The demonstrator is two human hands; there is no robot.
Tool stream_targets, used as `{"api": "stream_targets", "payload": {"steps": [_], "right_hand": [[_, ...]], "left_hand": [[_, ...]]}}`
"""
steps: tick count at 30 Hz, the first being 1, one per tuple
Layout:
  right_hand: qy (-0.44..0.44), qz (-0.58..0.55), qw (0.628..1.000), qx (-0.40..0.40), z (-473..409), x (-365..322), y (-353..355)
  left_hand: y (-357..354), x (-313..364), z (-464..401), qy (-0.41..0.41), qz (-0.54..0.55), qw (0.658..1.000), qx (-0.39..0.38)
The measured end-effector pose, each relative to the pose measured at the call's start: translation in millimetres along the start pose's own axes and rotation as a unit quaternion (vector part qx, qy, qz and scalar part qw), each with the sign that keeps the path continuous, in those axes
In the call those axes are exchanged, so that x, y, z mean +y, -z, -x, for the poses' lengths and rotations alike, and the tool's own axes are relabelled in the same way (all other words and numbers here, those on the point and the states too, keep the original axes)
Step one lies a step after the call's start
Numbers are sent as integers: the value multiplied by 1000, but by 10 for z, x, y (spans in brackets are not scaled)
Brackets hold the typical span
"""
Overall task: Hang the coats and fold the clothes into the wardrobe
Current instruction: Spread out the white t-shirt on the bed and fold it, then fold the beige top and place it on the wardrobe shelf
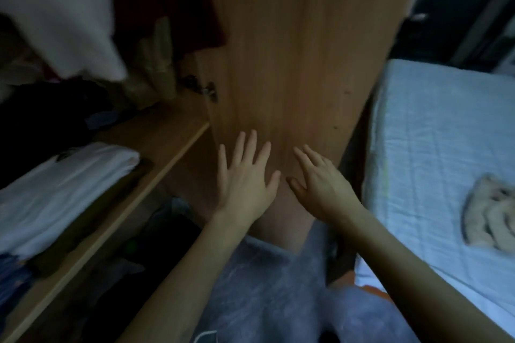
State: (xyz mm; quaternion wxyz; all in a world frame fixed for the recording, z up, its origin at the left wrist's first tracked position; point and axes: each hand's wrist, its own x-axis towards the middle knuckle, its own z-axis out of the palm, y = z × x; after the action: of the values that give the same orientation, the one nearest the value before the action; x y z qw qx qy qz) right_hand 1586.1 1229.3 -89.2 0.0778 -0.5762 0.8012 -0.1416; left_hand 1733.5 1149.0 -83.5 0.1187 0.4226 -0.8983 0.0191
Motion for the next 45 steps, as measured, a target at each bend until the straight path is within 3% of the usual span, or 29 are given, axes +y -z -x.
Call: {"api": "stream_targets", "payload": {"steps": [12, 24, 34, 45], "right_hand": [[-213, -8, 973, 89, 1444, 1953, 742], [-374, 8, 915, 149, 3222, 4029, 1509], [-398, -17, 900, 175, 3481, 4926, 1594], [-338, -11, 929, 146, 2616, 6161, 1641]], "left_hand": [[-159, 2466, -174, -215, 34, 975, -45], [-516, 5229, 230, -393, 58, 911, -110], [-866, 5984, -131, -401, 41, 901, -160], [-1595, 6603, -1209, -338, 23, 917, -209]]}}
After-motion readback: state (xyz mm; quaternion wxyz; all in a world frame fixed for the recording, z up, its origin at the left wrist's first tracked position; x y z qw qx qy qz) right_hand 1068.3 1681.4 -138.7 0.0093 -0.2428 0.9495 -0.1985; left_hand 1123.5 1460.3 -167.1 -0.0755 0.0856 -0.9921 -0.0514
